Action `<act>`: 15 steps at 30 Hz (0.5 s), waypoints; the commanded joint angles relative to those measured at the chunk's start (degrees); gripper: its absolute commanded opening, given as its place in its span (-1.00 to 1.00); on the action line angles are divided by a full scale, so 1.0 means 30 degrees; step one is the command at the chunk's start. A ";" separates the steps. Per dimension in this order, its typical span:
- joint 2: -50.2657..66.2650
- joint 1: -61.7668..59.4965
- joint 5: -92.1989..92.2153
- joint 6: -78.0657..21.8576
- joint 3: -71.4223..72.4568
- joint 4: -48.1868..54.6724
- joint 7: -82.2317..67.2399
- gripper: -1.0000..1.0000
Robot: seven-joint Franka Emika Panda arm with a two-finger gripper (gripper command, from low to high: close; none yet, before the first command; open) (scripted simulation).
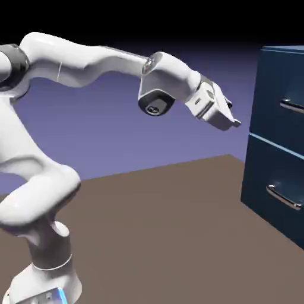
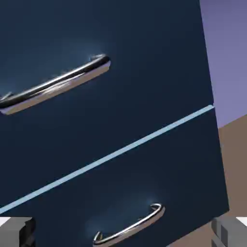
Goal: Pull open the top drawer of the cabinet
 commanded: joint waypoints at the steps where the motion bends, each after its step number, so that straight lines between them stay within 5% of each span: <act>1: 0.0023 -0.0663 0.0832 -0.0089 0.0595 0.0346 -0.0213 0.00; 15: 0.0349 -0.9928 1.2460 -0.1333 0.8913 0.5191 -0.3193 0.00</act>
